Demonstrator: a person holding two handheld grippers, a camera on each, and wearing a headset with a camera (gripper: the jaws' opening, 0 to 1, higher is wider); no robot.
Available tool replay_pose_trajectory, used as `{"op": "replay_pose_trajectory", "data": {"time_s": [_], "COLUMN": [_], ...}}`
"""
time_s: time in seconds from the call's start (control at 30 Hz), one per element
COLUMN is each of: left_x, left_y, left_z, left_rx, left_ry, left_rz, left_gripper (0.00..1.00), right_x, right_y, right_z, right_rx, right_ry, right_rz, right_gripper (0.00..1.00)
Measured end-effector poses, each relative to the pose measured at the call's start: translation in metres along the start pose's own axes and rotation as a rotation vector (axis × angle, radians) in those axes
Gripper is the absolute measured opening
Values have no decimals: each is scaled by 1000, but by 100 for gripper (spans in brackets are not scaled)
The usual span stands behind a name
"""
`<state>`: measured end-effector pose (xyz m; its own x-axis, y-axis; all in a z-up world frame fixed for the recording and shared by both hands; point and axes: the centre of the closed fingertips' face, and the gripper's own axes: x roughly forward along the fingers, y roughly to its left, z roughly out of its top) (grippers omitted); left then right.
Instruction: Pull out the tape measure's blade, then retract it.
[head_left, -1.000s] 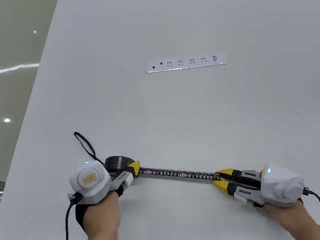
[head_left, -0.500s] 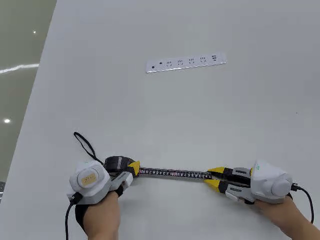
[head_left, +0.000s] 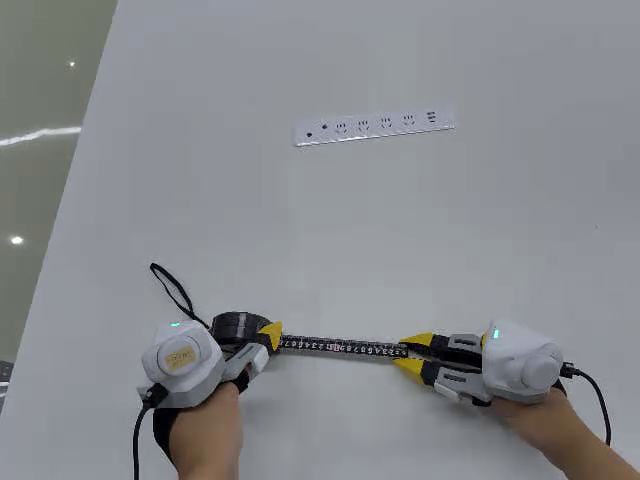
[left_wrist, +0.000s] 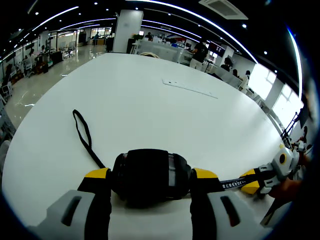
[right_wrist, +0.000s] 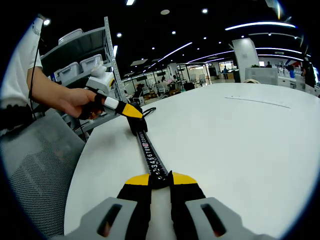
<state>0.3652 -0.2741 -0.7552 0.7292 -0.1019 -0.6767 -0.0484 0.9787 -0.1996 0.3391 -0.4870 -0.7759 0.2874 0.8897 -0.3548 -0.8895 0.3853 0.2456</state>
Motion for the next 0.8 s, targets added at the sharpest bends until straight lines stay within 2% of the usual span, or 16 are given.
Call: {"op": "replay_pose_trajectory", "data": {"time_s": [0.47,0.8], "left_x": [0,0], "left_y": [-1,-1], "left_z": [0,-1], "left_rx": [0,1], "left_ry": [2,2], "left_rz": [0,-2], "left_gripper": [61,61], "right_x": [17,39], "right_y": [6,15], "right_z": [6,11], "right_rx": [-6,-13], "right_ry": [1,6], "right_rz": [17,38], "right_gripper": [13,13]}}
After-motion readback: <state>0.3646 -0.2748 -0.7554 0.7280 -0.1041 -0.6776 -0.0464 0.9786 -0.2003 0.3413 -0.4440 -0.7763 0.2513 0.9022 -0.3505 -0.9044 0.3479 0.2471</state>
